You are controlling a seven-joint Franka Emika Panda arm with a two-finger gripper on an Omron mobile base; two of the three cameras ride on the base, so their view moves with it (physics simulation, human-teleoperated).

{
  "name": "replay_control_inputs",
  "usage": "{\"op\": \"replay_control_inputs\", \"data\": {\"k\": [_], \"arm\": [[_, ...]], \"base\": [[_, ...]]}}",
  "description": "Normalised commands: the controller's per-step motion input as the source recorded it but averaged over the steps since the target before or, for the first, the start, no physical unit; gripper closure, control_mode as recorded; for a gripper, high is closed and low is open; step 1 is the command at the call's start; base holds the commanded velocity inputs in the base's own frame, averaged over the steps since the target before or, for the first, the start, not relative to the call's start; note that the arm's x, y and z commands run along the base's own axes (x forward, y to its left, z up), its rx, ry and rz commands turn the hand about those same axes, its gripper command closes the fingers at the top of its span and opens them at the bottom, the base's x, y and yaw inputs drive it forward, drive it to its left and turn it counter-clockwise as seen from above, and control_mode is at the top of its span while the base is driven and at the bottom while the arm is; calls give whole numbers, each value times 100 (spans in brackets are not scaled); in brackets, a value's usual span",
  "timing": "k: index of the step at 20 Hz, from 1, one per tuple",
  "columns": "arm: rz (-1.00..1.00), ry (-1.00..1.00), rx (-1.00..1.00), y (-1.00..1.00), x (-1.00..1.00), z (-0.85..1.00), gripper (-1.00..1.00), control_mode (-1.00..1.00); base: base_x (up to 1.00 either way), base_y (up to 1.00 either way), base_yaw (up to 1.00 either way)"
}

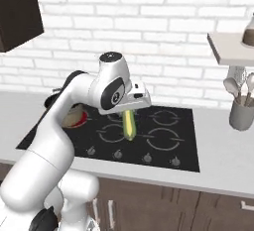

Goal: Put the corn and mushroom in the pot. Retrieve the spatula and lightly stir the vegetables in the pot.

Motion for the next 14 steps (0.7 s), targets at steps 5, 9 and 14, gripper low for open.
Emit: {"op": "replay_control_inputs", "data": {"k": [5,9,14], "arm": [[0,0,0,0,0,0,100,100],[0,0,0,0,0,0,100,100],[0,0,0,0,0,0,100,100]], "base": [[14,100,0],[54,83,0],[100,11,0]]}}
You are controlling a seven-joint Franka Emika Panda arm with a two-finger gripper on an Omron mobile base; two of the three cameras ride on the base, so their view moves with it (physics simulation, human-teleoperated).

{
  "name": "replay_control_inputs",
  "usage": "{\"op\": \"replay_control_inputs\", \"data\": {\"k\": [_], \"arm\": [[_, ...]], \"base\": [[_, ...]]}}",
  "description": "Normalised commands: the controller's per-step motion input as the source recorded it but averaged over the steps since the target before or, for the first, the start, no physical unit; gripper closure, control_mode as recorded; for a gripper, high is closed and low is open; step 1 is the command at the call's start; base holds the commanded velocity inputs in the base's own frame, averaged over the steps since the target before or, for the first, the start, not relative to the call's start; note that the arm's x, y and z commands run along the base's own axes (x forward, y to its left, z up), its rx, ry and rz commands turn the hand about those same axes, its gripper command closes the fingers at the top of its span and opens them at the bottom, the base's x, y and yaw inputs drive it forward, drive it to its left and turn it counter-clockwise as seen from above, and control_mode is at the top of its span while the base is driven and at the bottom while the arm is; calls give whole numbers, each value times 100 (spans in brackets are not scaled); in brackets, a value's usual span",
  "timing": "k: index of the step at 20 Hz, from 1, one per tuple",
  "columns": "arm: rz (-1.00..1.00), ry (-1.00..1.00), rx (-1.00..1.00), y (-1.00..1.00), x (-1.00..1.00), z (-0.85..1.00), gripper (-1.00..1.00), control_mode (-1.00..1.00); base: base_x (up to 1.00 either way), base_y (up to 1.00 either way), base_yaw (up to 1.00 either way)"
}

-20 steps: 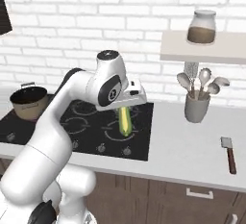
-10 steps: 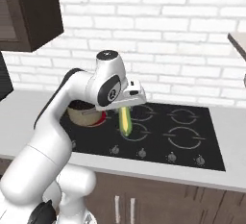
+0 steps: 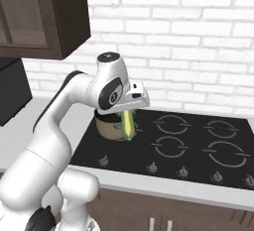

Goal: Put the corn and mushroom in the pot. Retrieve the spatula and lightly stir the vegetables in the pot.

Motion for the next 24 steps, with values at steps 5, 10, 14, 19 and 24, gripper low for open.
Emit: {"op": "replay_control_inputs", "data": {"k": [5,10,14,19,24], "arm": [[1,-1,18,-7,48,34,100,-100],[13,-5,39,1,24,22,100,-100],[21,-3,43,1,32,5,100,-100],[19,-2,31,17,76,0,100,-100],[15,-2,18,21,83,-5,100,-100]], "base": [[0,0,0],[0,0,0],[0,0,0],[0,0,0],[0,0,0]]}}
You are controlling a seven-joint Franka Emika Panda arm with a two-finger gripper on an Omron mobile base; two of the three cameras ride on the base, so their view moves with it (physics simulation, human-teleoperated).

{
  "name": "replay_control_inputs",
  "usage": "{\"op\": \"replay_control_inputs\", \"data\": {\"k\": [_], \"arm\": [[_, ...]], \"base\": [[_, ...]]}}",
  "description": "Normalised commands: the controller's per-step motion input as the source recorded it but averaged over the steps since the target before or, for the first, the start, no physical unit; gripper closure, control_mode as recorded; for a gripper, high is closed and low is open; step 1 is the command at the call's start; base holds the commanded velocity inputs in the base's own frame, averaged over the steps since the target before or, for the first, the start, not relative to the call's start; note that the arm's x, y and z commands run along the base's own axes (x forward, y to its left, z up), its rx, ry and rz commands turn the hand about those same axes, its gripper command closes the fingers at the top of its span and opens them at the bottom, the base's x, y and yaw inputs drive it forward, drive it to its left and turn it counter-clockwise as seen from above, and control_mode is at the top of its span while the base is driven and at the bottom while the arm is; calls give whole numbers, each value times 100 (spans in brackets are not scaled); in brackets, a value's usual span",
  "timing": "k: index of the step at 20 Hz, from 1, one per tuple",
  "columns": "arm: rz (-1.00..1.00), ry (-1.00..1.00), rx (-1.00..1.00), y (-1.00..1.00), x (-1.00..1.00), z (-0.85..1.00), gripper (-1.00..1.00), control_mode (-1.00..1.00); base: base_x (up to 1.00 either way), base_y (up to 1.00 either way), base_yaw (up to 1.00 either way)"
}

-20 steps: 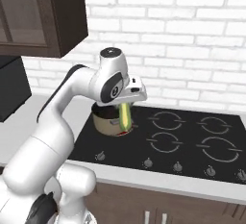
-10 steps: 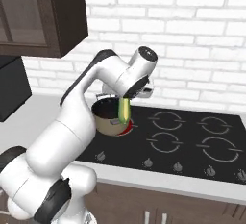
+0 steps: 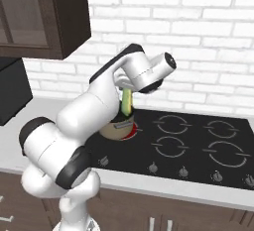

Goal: Put the corn and mushroom in the pot. Retrieve the spatula and lightly stir the vegetables in the pot.

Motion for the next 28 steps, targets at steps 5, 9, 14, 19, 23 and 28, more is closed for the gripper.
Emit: {"op": "replay_control_inputs", "data": {"k": [5,9,14,19,23,28], "arm": [[11,-13,4,62,23,-25,100,-100],[4,-18,0,70,23,-32,100,-100],[2,-15,0,45,59,-42,100,-100],[0,-12,0,29,63,-59,100,-100],[0,-13,-8,5,50,-59,100,-100],[0,-14,-9,7,58,-42,100,-100]], "base": [[0,0,0],[0,0,0],[0,0,0],[0,0,0],[0,0,0],[0,0,0]]}}
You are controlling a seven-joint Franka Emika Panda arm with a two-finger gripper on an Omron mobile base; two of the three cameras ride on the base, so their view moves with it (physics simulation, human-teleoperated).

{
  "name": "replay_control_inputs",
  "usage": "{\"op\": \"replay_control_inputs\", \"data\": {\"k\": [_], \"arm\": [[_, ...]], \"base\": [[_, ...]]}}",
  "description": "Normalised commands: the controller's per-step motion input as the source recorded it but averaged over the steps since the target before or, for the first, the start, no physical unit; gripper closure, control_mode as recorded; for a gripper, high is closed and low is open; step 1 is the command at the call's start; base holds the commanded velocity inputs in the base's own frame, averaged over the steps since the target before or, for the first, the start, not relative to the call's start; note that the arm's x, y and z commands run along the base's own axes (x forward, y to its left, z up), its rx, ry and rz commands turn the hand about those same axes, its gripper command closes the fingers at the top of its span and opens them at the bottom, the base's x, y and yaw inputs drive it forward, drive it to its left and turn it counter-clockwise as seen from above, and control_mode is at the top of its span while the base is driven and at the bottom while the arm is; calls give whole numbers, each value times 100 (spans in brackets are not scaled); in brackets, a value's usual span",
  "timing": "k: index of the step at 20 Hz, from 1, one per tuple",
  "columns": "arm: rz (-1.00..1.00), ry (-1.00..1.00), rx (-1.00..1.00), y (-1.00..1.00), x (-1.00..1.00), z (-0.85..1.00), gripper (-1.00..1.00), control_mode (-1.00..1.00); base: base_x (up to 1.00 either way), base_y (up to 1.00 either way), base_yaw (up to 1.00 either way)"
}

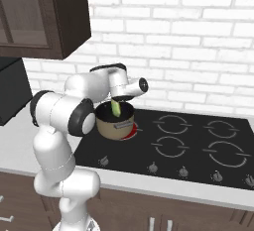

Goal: Put the corn and mushroom in the pot. Retrieve the spatula and lightly stir the vegetables in the pot.

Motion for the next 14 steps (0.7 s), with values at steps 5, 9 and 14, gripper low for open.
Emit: {"op": "replay_control_inputs", "data": {"k": [5,9,14], "arm": [[0,-15,-13,2,24,-41,100,-100],[0,-13,-17,0,3,-35,100,-100],[0,-10,-14,7,34,-33,100,-100]], "base": [[0,0,0],[0,0,0],[0,0,0]]}}
